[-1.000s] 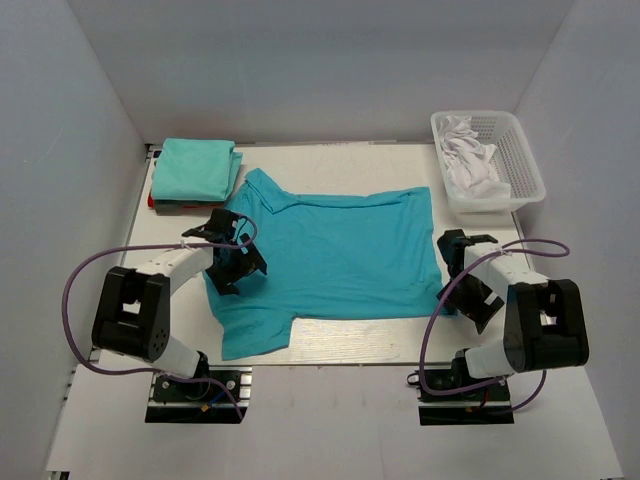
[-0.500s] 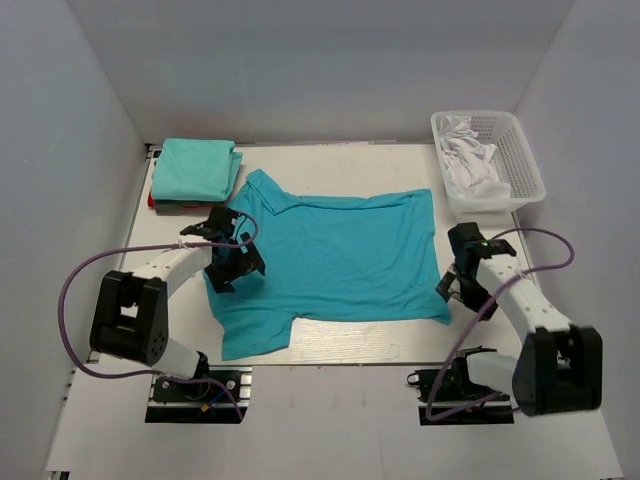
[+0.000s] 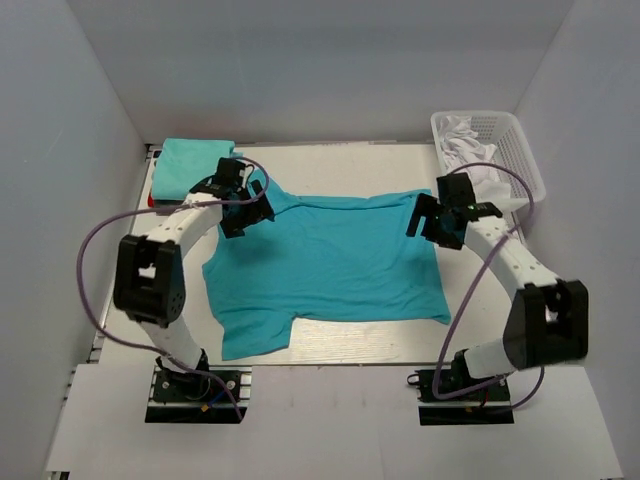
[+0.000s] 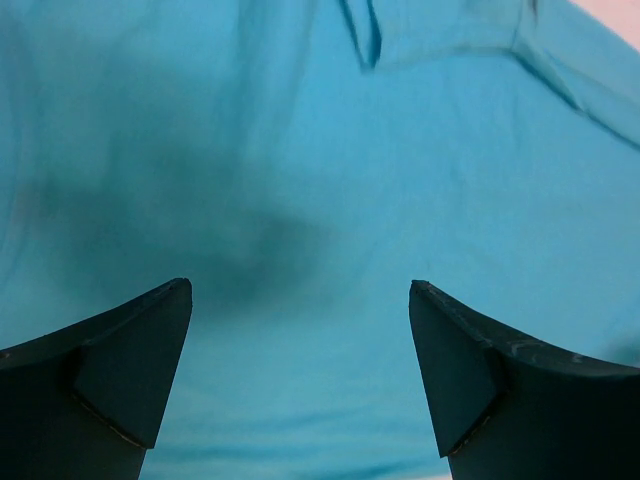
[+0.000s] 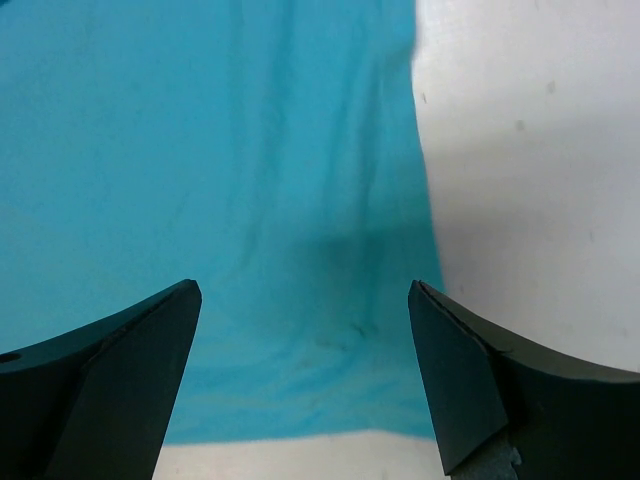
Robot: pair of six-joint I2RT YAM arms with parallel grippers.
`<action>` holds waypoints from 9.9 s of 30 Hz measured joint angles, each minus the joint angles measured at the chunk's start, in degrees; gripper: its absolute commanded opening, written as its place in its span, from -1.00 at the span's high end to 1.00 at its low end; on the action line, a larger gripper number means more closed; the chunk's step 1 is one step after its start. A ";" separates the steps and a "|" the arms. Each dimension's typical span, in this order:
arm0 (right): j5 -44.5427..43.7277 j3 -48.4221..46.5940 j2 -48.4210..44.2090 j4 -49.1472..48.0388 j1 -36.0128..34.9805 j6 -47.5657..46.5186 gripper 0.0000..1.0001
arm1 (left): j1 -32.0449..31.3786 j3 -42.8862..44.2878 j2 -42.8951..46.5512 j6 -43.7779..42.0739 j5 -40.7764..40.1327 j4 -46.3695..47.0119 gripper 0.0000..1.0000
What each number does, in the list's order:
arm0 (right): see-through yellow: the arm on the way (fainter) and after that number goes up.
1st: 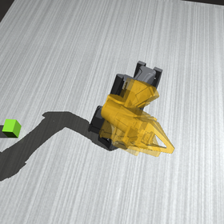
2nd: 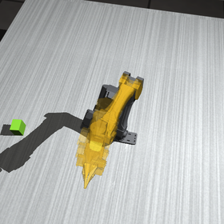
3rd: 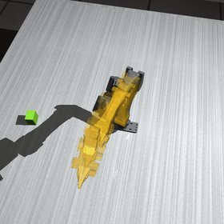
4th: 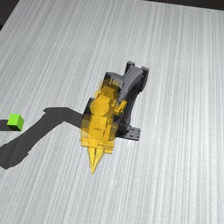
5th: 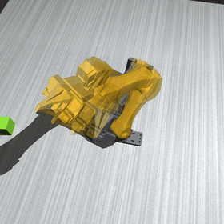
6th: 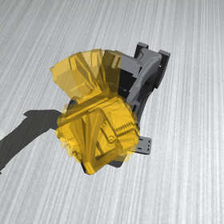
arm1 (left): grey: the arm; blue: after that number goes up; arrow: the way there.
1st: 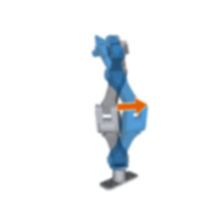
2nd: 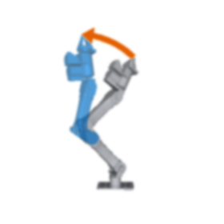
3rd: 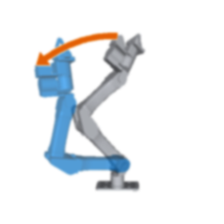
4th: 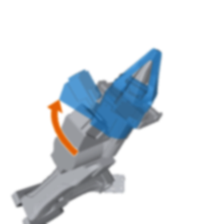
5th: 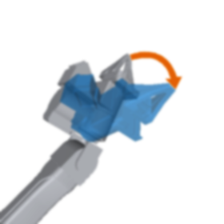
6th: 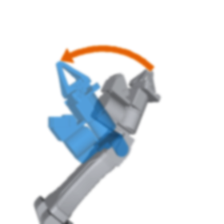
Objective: Fold and stack the t-shirts
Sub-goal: Flatten out the tshirt, then grap the side of the flattened tshirt closest away from the robot with both arms, then fold the flattened tshirt in 1/3 of the way, then grap the side of the flattened tshirt furthest away from the robot with both arms
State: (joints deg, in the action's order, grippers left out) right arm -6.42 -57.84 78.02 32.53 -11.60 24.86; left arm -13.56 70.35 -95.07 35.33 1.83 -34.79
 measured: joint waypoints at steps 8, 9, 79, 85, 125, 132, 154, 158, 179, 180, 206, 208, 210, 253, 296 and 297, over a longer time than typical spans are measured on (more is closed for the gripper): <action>-0.79 -20.48 24.59 -4.22 -0.48 -4.33 -0.80 | -0.09 18.84 -22.60 -1.53 -3.30 -0.85 -1.00; -0.59 -22.38 27.23 -4.26 -0.48 -4.74 -0.80 | -0.07 20.31 -24.13 -1.75 -3.50 -0.96 -1.00; 8.79 6.38 -6.86 -14.43 -2.47 3.19 -0.80 | -0.96 -38.88 28.35 19.23 -1.49 -16.52 -0.62; 6.51 7.02 -8.87 -11.52 -1.95 4.42 -0.80 | -1.09 -39.82 27.78 19.17 -0.20 -14.64 0.45; -4.07 23.76 -8.33 -3.13 7.23 12.55 -0.75 | -1.66 -40.35 26.53 11.67 7.89 -8.76 1.00; -3.93 23.98 -7.15 -3.78 8.50 11.28 -0.41 | -1.66 -40.22 26.53 11.63 7.87 -9.16 1.00; 4.00 30.40 -16.92 -3.93 8.68 8.22 1.00 | -1.66 -38.77 38.49 9.40 14.32 -24.72 1.00; 6.95 30.34 -20.59 -0.96 8.57 7.21 1.00 | -1.68 -38.34 39.32 8.52 14.99 -25.40 1.00; 6.49 1.51 -1.57 2.99 8.52 0.33 1.00 | -0.96 1.86 8.52 2.99 14.60 -9.44 1.00; 5.75 0.20 -0.79 3.45 8.52 0.22 1.00 | -0.79 3.39 7.63 2.86 13.68 -9.31 1.00; -1.44 -15.63 14.60 5.51 8.57 -1.60 1.00 | 2.62 10.47 2.05 -7.26 3.30 3.82 1.00; -1.68 -16.70 16.11 5.49 8.57 -1.62 1.00 | 2.64 10.47 0.33 -7.74 3.30 4.92 1.00; -2.08 -17.62 17.75 5.53 8.57 -1.70 1.00 | 2.64 10.23 -1.42 -8.52 3.30 6.80 1.00; 18.03 -2.43 22.18 -12.22 4.66 -1.09 -0.81 | 3.13 -7.37 -6.19 0.33 4.13 5.66 -1.00; 15.80 3.13 -4.22 -3.63 4.24 1.68 -0.81 | 5.88 11.52 -16.81 -4.87 -14.08 -1.11 -0.55; 15.67 2.99 -4.11 -3.45 4.31 1.68 -0.81 | 5.95 12.02 -17.57 -5.46 -14.19 -0.52 -0.51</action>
State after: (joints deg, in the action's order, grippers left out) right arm 9.26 -54.85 73.91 29.08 -7.29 26.55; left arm -7.62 82.37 -112.64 29.87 -12.36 -35.31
